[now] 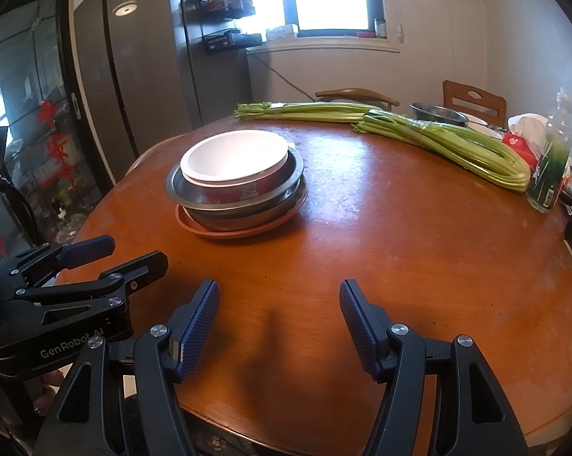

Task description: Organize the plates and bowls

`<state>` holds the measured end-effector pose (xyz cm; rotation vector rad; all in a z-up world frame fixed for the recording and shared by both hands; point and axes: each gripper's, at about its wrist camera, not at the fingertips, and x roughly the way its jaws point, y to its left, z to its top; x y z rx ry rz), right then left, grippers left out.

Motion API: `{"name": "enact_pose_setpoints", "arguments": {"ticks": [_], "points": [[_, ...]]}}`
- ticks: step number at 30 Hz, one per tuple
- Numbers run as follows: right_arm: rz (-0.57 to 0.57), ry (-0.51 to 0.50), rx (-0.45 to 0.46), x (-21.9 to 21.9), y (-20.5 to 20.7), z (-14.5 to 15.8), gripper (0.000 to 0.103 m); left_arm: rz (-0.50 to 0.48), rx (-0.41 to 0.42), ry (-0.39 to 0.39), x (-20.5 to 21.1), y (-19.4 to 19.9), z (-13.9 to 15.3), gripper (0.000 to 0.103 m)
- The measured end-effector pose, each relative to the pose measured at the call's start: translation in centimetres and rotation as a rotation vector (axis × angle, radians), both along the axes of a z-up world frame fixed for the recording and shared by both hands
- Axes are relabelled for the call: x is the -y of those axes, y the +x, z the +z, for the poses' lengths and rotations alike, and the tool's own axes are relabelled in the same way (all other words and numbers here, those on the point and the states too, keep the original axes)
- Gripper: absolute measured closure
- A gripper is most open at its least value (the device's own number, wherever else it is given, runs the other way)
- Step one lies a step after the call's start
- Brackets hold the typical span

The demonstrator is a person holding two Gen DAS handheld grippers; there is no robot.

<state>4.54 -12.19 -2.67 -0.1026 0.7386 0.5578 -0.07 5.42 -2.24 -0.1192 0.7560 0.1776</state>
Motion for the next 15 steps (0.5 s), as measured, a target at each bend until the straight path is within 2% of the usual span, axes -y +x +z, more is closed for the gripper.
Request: {"name": "enact_pose_setpoints", "arguments": {"ticks": [9, 11, 13, 15], "points": [[0.000, -0.020, -0.016, 0.7, 1.4, -0.1, 0.036, 0.025, -0.009, -0.008, -1.4, 0.7, -0.1, 0.034], [-0.018, -0.017, -0.024, 1.8, 2.3, -0.1, 0.036, 0.021, -0.016, -0.016, -2.5, 1.2, -0.1, 0.034], [-0.054, -0.021, -0.034, 3.4, 3.6, 0.1, 0.036, 0.021, -0.029, -0.057, -4.7, 2.0, 0.0, 0.034], [-0.116, -0.062, -0.010, 5.5, 5.3, 0.5, 0.036, 0.048, -0.031, -0.057, -7.1, 3.0, 0.5, 0.034]]}}
